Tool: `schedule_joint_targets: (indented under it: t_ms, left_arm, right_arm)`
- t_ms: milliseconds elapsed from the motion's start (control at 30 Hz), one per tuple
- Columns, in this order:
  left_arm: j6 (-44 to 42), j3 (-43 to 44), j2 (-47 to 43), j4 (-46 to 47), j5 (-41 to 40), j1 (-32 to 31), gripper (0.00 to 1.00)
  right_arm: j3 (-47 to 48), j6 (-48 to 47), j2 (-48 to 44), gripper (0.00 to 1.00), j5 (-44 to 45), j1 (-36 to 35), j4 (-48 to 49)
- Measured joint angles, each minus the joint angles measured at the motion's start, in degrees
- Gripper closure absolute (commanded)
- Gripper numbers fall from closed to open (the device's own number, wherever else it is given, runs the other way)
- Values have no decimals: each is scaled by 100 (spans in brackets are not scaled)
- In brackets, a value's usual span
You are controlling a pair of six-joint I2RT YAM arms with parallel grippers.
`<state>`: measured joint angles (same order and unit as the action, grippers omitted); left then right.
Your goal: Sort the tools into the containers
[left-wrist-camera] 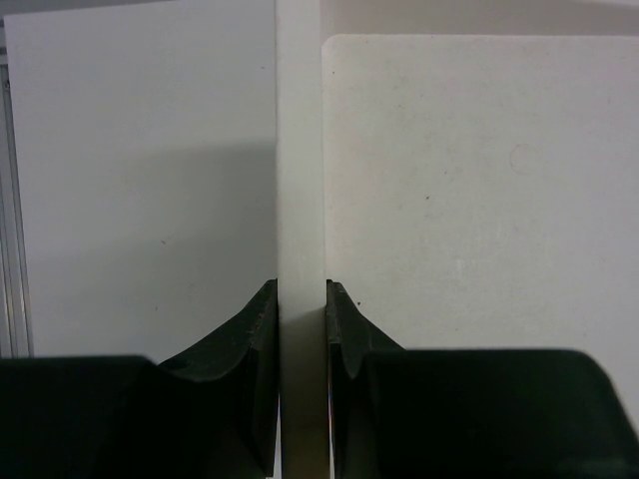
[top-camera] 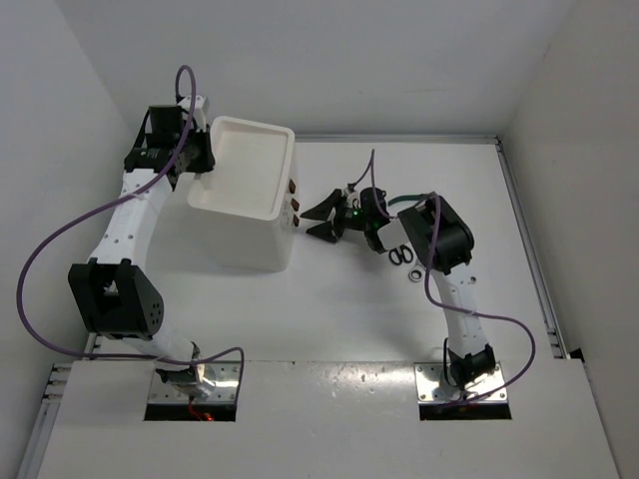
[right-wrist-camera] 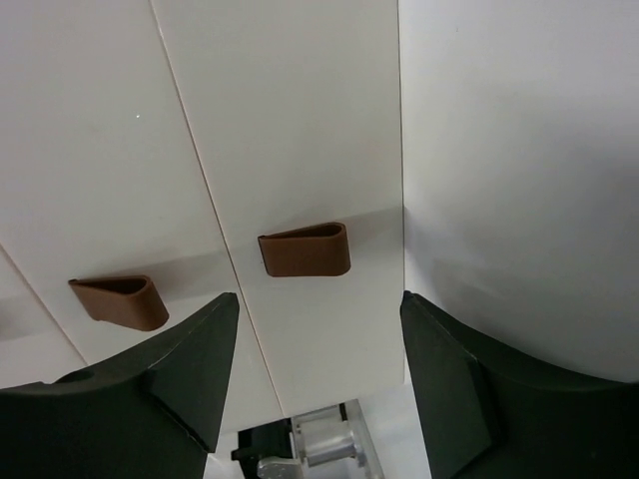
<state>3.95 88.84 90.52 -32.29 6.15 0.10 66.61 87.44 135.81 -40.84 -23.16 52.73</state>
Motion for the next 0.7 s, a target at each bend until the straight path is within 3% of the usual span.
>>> schedule_joint_targets:
  t_ms: [333,700]
  left_arm:
    - [0,0,2,15,0,0,100]
    - [-9,-7,11,39,44,24,100]
  right_arm:
    - [166,310,219,37,210,-286,354]
    - [374,999,754,37,516,-295,1679]
